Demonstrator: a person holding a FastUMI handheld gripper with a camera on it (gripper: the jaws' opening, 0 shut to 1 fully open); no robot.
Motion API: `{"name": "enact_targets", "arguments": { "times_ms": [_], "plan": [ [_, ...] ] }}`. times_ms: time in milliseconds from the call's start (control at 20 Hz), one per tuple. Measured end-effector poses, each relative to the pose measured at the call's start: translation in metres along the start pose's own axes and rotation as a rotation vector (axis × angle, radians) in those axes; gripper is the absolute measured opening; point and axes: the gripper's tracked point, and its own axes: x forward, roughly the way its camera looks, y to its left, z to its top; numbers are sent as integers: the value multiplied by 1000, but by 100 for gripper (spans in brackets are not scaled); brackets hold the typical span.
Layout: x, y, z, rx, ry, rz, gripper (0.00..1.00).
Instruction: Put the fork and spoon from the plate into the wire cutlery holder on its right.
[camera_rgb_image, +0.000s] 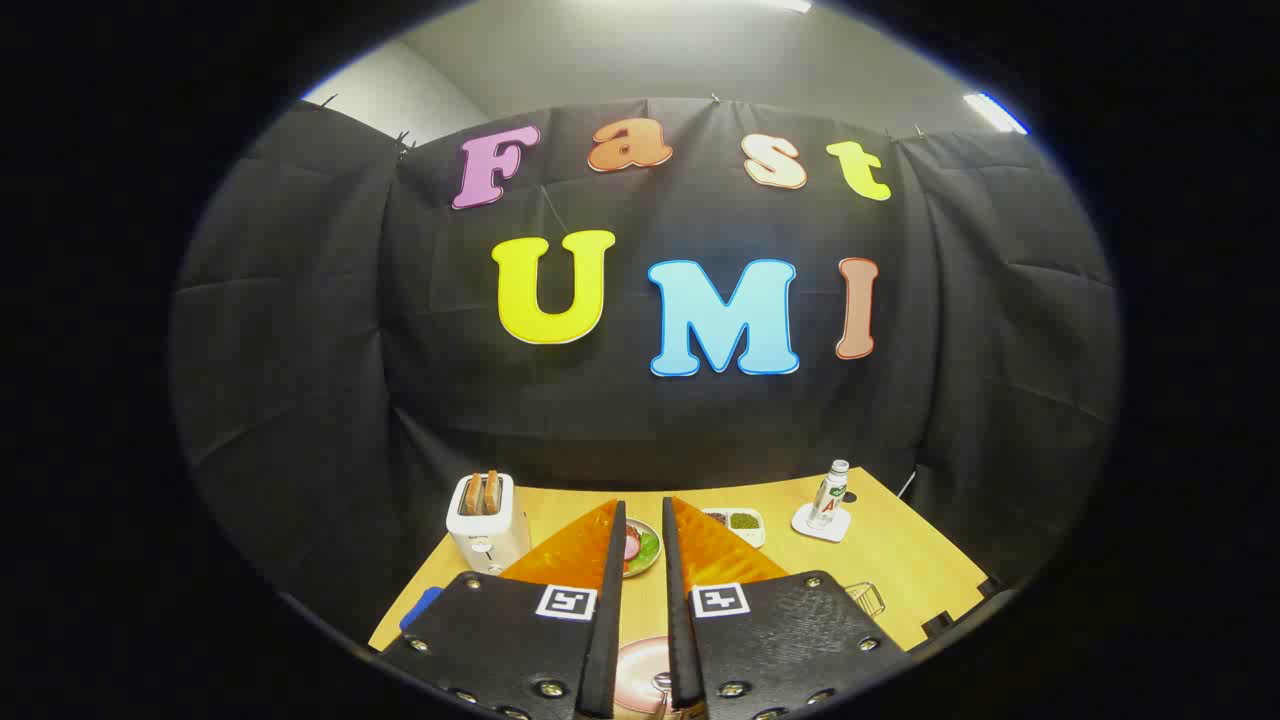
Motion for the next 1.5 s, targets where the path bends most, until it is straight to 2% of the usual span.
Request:
{"name": "enact_targets", "arguments": {
  "times_ms": [600, 900, 1050, 1500],
  "plan": [
    [-2, 1, -4, 2, 11, 23, 21],
    [2, -3, -26, 14, 61, 18, 21],
    [7, -10, -57, 30, 145, -6, 21],
    [17, -35, -198, 58, 543, -93, 21]
  ]
}}
